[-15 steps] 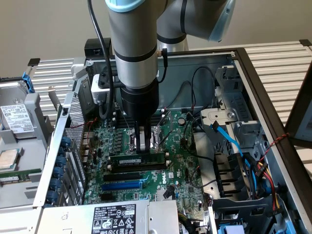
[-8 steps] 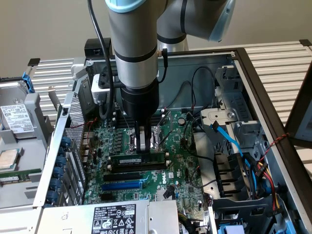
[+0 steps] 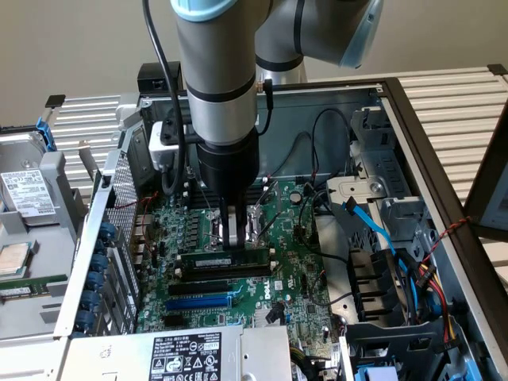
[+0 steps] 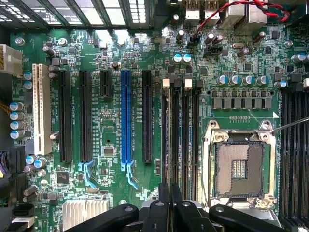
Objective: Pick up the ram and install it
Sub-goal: 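Insert the ram into the slot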
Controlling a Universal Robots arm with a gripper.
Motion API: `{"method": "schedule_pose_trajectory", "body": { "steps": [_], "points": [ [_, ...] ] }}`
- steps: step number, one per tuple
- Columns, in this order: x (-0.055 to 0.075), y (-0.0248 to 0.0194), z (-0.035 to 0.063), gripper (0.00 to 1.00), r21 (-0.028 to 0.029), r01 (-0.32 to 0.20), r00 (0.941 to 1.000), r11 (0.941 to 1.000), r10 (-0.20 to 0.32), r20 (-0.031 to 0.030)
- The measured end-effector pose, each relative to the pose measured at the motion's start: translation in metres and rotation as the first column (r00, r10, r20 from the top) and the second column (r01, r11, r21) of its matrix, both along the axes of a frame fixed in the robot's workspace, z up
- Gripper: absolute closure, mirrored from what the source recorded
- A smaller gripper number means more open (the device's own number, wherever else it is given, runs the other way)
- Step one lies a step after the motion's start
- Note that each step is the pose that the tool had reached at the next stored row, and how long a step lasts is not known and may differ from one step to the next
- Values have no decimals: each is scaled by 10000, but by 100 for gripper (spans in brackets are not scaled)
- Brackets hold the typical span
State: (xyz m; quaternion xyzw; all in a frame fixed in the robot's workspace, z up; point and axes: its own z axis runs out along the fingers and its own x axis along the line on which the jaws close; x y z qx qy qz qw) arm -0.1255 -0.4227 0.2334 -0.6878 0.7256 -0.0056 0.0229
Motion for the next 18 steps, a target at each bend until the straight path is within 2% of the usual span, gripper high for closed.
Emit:
{"method": "schedule_pose_trajectory", "body": {
  "steps": [3,12,13,16,18],
  "points": [
    [0,0,-3,87,-1,-1,10000,10000,1,15],
    [-1,0,-5,87,0,-15,10000,10000,15,6],
    [0,0,-5,87,1,-20,10000,10000,20,-8],
    [0,0,-4,87,1,-40,9999,10000,40,-111],
    [3,-1,-4,87,2,-42,9999,10000,42,-113]
  ]
}}
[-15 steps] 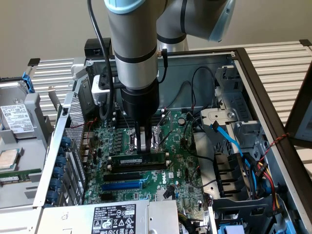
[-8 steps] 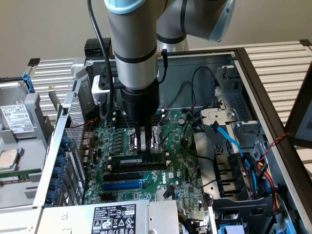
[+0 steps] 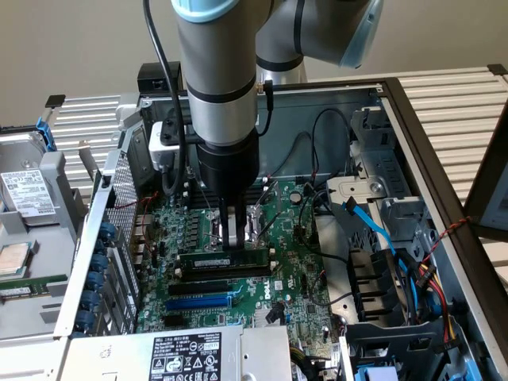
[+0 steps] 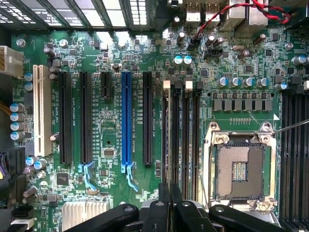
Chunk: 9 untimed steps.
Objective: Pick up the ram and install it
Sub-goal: 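Insert the ram into the slot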
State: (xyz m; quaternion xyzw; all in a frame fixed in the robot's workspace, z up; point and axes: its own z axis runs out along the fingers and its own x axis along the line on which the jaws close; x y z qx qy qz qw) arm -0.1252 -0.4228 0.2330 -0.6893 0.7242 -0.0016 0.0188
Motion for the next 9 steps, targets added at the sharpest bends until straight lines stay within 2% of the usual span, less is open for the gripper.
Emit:
{"method": "schedule_pose_trajectory", "body": {
  "steps": [9],
  "points": [
    [8,0,0,87,-25,-37,10000,10000,37,1]
  ]
}}
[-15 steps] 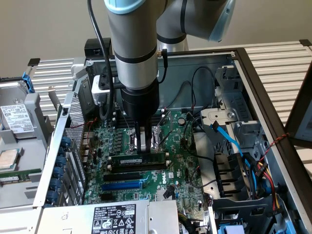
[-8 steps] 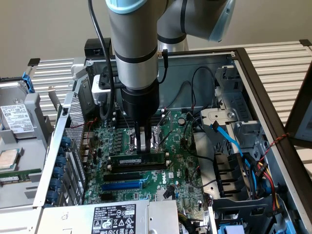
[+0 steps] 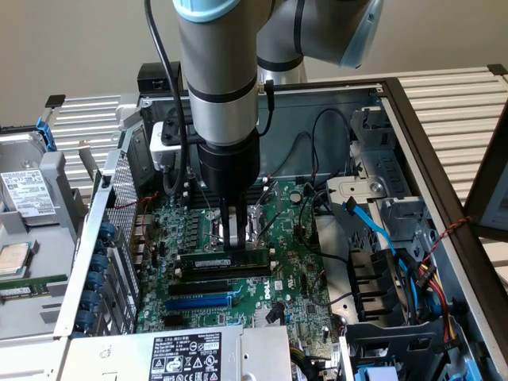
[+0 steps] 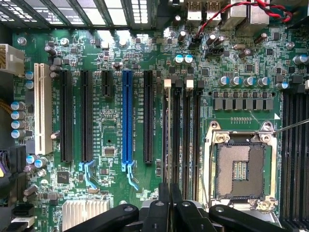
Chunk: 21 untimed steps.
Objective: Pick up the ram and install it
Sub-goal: 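Insert the ram into the slot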
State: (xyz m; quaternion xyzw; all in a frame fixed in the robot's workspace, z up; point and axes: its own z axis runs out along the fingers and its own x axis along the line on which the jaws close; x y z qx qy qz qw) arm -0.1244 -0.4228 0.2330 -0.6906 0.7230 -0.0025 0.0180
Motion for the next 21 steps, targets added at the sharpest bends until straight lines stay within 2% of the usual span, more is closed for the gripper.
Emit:
{"method": "schedule_pose_trajectory", "body": {
  "steps": [2,3,4,5,7,9,11,21],
  "points": [
    [0,0,0,87,13,0,10000,10000,0,9],
    [0,0,1,87,35,0,10000,10000,0,20],
    [0,0,0,87,94,0,10000,10000,0,47],
    [0,1,-1,87,100,0,10000,9999,-1,55],
    [1,0,-1,87,101,-1,10000,9999,0,60],
    [0,-1,-1,87,59,-1,10000,10000,0,61],
    [0,-1,0,87,40,-1,10000,10000,1,61],
    [0,0,-11,87,39,0,10000,10000,0,78]
  ]
}}
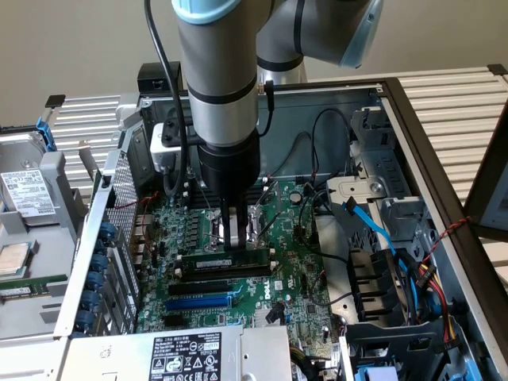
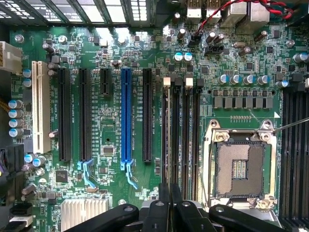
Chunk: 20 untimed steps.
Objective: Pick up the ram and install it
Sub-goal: 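Insert the ram into the slot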
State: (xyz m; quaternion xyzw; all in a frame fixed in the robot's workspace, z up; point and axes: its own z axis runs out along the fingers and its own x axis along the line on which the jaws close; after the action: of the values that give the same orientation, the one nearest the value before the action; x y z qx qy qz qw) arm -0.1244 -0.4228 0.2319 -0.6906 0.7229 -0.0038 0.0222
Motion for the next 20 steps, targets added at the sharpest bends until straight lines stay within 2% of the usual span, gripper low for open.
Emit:
{"method": "schedule_pose_trajectory", "body": {
  "steps": [4,9,12,20],
  "points": [
    [0,0,-3,87,7,0,10000,10000,0,-4],
    [0,0,4,87,8,0,9999,10000,0,-139],
    [1,0,7,87,10,-2,9998,10000,2,-195],
    [0,-3,8,87,13,40,9998,10000,-40,-199]
  ]
}}
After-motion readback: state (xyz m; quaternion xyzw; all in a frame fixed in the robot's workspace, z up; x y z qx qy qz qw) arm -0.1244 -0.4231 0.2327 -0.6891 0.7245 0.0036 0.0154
